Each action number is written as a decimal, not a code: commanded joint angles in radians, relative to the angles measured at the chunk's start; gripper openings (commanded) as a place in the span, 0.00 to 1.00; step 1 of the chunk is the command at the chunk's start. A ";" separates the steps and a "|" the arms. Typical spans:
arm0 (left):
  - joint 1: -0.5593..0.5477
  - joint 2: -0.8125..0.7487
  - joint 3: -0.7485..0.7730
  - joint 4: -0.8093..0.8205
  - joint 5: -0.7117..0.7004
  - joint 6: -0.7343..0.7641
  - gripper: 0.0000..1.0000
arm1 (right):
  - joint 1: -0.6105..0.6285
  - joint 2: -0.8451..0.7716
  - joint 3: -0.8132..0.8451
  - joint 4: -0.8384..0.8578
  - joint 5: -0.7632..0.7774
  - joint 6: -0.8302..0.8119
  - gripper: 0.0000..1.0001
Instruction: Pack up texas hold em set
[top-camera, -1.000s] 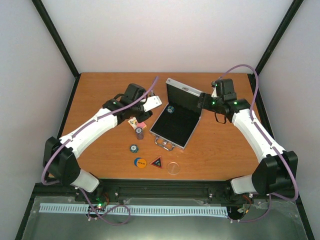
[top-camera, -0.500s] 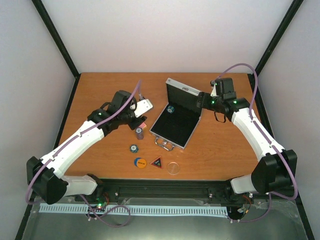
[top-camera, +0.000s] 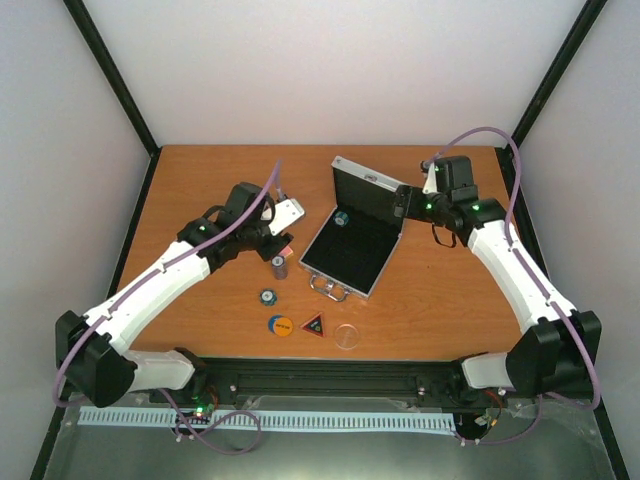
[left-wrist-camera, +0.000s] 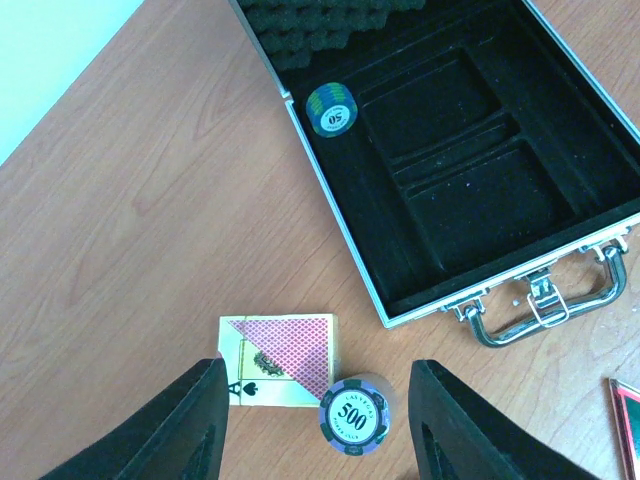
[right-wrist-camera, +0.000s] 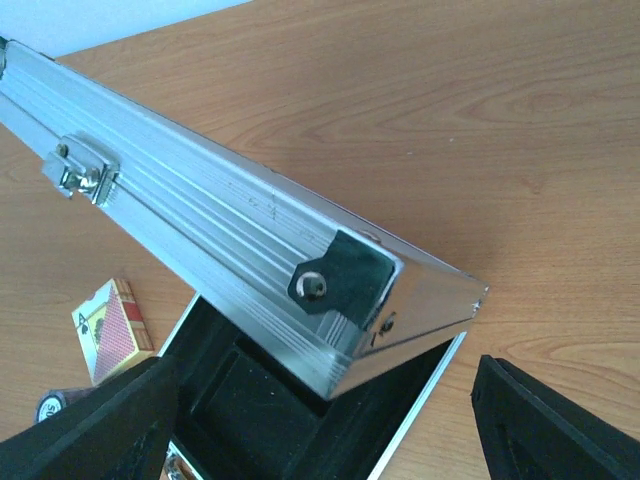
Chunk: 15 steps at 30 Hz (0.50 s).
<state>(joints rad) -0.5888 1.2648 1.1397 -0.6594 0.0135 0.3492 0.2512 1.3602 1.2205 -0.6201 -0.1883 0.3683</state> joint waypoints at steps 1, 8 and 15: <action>0.009 0.010 -0.009 0.011 -0.007 -0.025 0.51 | -0.006 -0.044 0.027 -0.034 0.044 -0.033 0.83; 0.009 0.027 -0.011 0.007 -0.009 -0.031 0.51 | -0.007 -0.067 0.060 -0.053 0.033 -0.032 0.83; 0.009 0.041 0.040 -0.025 -0.039 -0.058 0.56 | -0.006 -0.103 0.180 -0.111 0.028 -0.053 0.94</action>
<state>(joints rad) -0.5888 1.2919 1.1236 -0.6598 -0.0010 0.3309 0.2512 1.3109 1.3167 -0.7025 -0.1654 0.3363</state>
